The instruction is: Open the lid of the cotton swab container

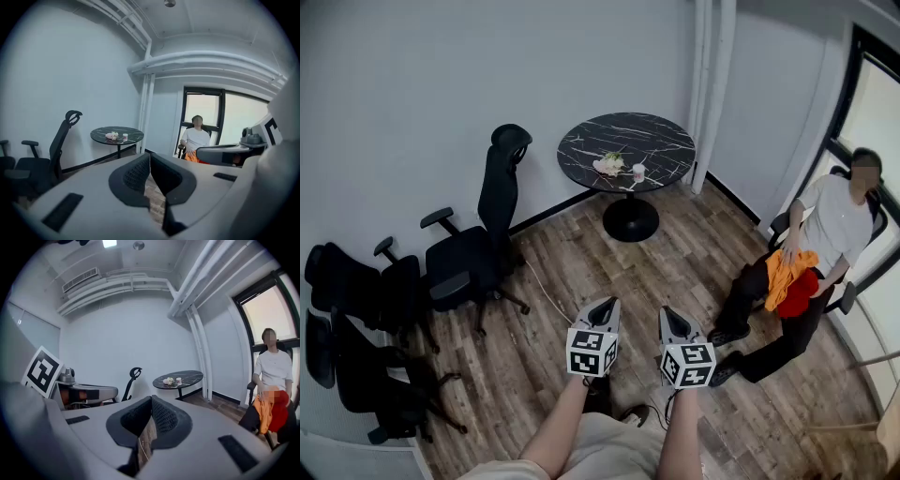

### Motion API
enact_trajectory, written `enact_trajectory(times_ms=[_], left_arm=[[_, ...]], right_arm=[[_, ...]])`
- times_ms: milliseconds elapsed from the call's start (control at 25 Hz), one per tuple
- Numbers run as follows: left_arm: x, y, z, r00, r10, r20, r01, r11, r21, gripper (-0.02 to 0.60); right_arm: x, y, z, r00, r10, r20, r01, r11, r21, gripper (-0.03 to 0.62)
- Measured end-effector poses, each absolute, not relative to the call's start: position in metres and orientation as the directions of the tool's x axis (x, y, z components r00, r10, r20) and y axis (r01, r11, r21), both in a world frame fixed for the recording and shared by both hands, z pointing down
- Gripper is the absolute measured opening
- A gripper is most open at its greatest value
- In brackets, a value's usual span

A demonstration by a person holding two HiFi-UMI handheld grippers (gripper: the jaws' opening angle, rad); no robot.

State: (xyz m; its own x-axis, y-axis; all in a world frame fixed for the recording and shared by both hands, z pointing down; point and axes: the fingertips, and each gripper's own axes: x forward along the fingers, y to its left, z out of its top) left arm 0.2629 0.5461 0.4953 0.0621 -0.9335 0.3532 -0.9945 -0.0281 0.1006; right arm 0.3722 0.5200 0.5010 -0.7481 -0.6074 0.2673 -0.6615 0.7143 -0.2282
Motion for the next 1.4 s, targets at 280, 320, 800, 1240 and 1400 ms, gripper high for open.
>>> enact_trajectory(times_ms=[280,320,800,1240,1400], left_arm=[[0.248,0.528,0.501,0.036,-0.932,0.361,-0.995,0.0,0.1,0.023],[0.245,0.527,0.501,0.032,-0.931,0.365,-0.995,0.005,0.099,0.023],[0.214,0.453,0.515,0.079,-0.923,0.376,-0.991,-0.033,0.126,0.023],[0.12,0.361,0.485,0.153,-0.929,0.336,-0.988,-0.14,0.064,0.023],[0.073,0.342,0.492,0.202,-0.92,0.335,-0.978,-0.168,0.127,0.023]], right_arm=[[0.366,0.492,0.504,-0.751,-0.602,0.272,-0.658,0.721,-0.218,0.034],[0.363,0.49,0.505,-0.752,-0.599,0.276,-0.656,0.723,-0.219,0.034],[0.34,0.426,0.52,-0.718,-0.612,0.332,-0.692,0.679,-0.245,0.035],[0.267,0.33,0.51,-0.635,-0.694,0.338,-0.772,0.567,-0.286,0.035],[0.216,0.31,0.525,-0.623,-0.676,0.393,-0.781,0.564,-0.268,0.035]])
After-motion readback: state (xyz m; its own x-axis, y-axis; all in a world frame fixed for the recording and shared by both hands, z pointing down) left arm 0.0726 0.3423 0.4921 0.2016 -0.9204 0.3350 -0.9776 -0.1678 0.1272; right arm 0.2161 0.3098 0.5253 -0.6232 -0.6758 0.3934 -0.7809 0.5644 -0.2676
